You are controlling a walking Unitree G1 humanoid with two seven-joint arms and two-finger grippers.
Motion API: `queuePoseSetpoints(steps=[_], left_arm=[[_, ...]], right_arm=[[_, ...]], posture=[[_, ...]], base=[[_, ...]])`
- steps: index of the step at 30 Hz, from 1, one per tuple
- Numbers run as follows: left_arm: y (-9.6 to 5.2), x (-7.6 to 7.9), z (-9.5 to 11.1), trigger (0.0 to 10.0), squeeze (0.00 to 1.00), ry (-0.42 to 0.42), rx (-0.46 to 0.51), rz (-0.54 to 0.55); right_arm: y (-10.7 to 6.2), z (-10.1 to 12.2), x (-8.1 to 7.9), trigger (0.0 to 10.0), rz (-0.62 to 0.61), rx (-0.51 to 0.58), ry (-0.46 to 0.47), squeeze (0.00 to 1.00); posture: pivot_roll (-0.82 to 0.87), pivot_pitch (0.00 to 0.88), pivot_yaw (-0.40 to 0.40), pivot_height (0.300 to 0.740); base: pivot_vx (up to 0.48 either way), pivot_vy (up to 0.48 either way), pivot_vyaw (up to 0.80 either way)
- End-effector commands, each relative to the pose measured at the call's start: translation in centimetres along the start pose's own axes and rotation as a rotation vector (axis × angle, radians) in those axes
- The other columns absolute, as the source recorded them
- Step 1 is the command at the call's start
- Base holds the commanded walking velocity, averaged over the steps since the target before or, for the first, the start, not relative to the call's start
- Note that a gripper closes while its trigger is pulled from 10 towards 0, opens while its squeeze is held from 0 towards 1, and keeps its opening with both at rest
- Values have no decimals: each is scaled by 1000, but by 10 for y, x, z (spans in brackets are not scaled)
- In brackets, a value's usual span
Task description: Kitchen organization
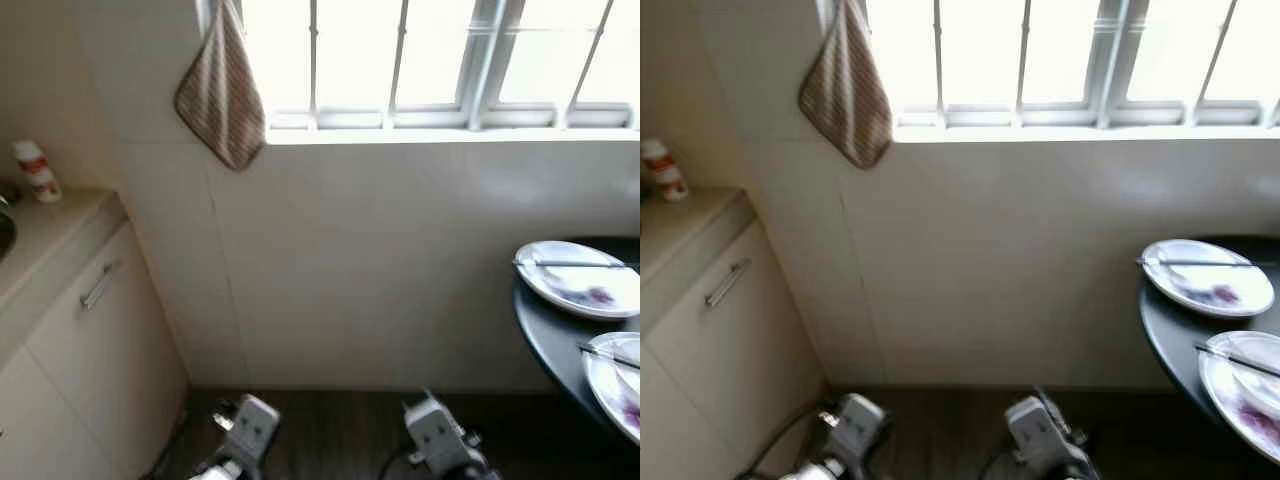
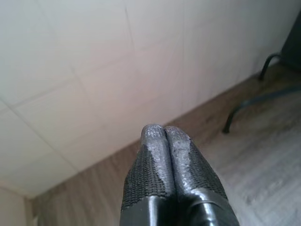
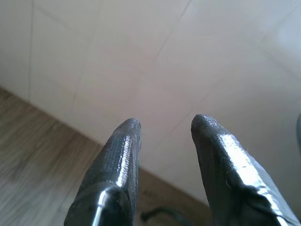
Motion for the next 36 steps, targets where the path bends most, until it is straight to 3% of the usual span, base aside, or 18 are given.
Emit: queuePoseSetpoints(steps=[1, 12, 24, 33, 36], left_arm=[[-7, -15, -6, 10000, 0, 19, -28, 40], [-6, -14, -8, 10000, 0, 31, -38, 35], [-7, -13, -7, 10000, 0, 31, -34, 36], [-8, -14, -5, 10000, 0, 4, -17, 40], [-8, -14, -5, 10000, 0, -1, -16, 40]], right_arm=[[4, 14, -7, 10000, 15, 46, 15, 0], [4, 14, -7, 10000, 15, 47, -16, 0], [4, 13, -6, 10000, -6, 32, -48, 0], [3, 13, -6, 10000, -2, 35, -59, 0], [3, 17, -3, 10000, -29, 49, -125, 0]], posture=[[6, 0, 7, 740], [5, 0, 6, 740], [9, 0, 2, 740], [10, 0, 2, 740], [9, 0, 2, 740]], base=[[368, 0, 0], [59, 0, 0], [0, -444, 0], [0, 0, 0], [0, 0, 0]])
Point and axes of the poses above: a point about 5 cm out from each wrist's last joint towards the gripper, its own y axis pointing out of the wrist towards the gripper, its own z axis along the axis of the wrist's last joint, x = y × z, the point moved 3 cm from there along y, pointing out of the wrist towards the gripper, and after that the axes turned 4 degrees about -y, right-handed, at the moved point
